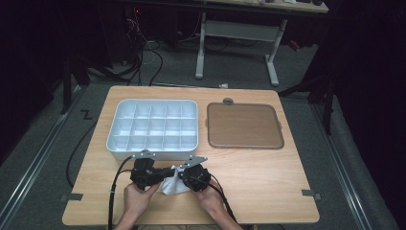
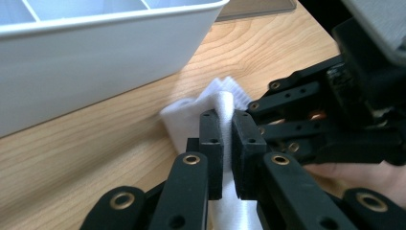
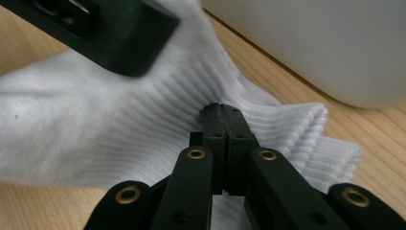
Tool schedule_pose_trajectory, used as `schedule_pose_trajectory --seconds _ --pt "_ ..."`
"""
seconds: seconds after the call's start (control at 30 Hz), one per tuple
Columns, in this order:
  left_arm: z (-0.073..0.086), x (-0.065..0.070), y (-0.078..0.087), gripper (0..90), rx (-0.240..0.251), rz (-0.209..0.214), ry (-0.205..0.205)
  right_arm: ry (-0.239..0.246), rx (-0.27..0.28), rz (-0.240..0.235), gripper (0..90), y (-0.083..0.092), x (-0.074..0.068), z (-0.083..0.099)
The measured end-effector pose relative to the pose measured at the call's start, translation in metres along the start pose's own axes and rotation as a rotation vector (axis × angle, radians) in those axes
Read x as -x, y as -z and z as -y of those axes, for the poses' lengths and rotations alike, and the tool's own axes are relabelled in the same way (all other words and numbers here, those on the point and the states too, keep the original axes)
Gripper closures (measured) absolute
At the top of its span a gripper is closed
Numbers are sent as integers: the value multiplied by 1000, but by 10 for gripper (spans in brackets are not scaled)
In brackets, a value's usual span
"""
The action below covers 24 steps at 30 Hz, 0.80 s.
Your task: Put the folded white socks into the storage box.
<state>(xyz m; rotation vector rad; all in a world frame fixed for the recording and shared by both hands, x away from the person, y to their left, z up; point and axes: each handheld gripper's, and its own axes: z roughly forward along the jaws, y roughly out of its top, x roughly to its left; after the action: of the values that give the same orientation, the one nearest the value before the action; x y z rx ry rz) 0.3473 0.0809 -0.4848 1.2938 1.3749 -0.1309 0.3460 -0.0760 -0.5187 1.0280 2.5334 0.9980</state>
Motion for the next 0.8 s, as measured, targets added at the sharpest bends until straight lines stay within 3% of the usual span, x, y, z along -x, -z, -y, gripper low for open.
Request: schedule_pose_trajectory --seconds 0.33,0.53,0.67,0.8 --pt "-1 -3 -6 849 11 -6 0 -1 20 -29 881 -6 -5 -5" --pt "-4 -5 -3 849 25 -20 1 -9 82 20 789 17 -1 -3" --pt "-4 -6 -3 849 29 -27 6 -56 136 60 755 38 9 3" --pt "-3 -6 -5 848 33 -27 17 -97 130 83 709 44 21 12"
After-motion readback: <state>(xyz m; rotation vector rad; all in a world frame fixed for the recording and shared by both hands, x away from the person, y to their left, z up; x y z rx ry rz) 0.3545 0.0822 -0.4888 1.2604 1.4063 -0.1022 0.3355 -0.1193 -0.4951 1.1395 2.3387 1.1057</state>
